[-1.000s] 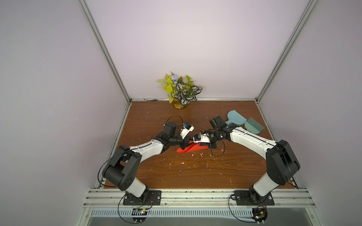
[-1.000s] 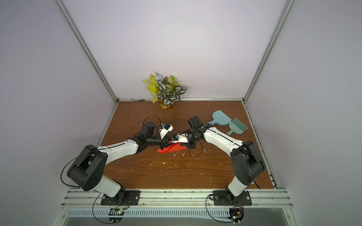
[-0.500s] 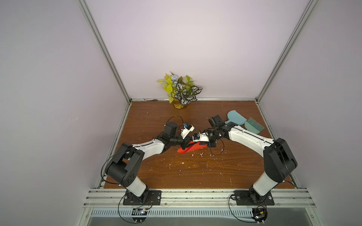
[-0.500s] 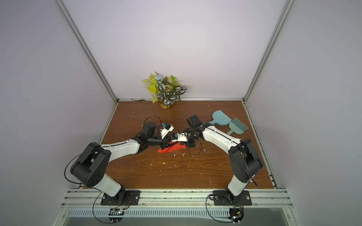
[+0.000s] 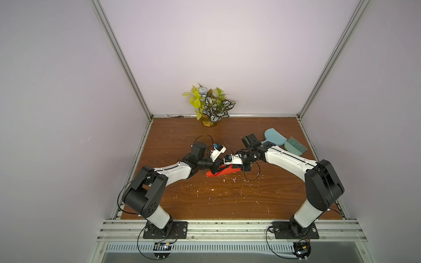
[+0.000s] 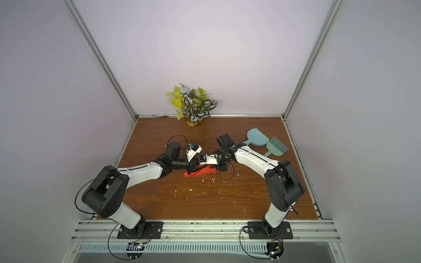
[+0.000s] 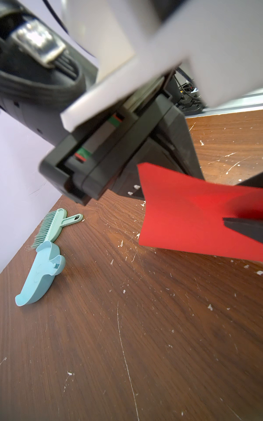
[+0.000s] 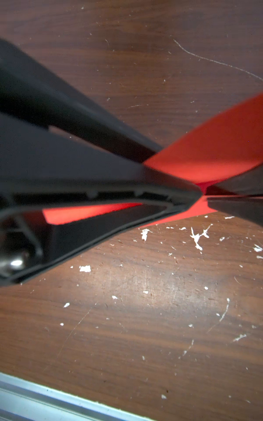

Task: Fold the square paper diagonally
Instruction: Fold the paper at the center of the board.

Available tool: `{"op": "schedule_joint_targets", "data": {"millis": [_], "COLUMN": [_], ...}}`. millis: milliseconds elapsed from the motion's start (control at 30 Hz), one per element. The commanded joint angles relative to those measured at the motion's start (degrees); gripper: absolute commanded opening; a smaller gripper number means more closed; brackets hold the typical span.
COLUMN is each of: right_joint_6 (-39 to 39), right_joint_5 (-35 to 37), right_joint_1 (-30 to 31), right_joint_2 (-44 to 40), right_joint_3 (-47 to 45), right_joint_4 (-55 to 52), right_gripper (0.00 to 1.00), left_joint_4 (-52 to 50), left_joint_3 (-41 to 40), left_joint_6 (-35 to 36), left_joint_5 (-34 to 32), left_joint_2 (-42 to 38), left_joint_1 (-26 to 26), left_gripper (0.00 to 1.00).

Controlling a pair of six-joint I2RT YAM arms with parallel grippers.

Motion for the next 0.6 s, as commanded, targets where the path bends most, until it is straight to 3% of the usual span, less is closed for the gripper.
{"op": "schedule_joint_targets", "data": {"millis": [0,267,467,567], "right_joint_6": [0.85,0.53,0.26,0.48], "right_joint_5": [-1.24,-0.48,-0.46,-1.21], "right_joint_1": [-0.36,-0.4,-0.56,-0.57], "right_joint_2": [-0.79,-2.11,-2.25,-2.31], "right_joint_3": [2.68,3.54,4.46,4.58], "right_joint_4": [-1.05,-1.01,-1.82,-1.85], "right_gripper": [0.08,0.08,0.1,0.14], "left_joint_4": [-0.46,-1.51,-2.48,-2.59], "left_joint_3": [0.83,0.95,1.19,1.08], "left_joint_6": [0.56,1.31,2.18,2.48], "left_joint_5": [0.68,-0.34,-1.72,-2.39], "left_joint_2": [0.41,0.66,0.31,-0.29], "left_joint_1": [0.55,0.58,0.61,0.57], "left_gripper": [0.2,0.21,0.15,0.06]}}
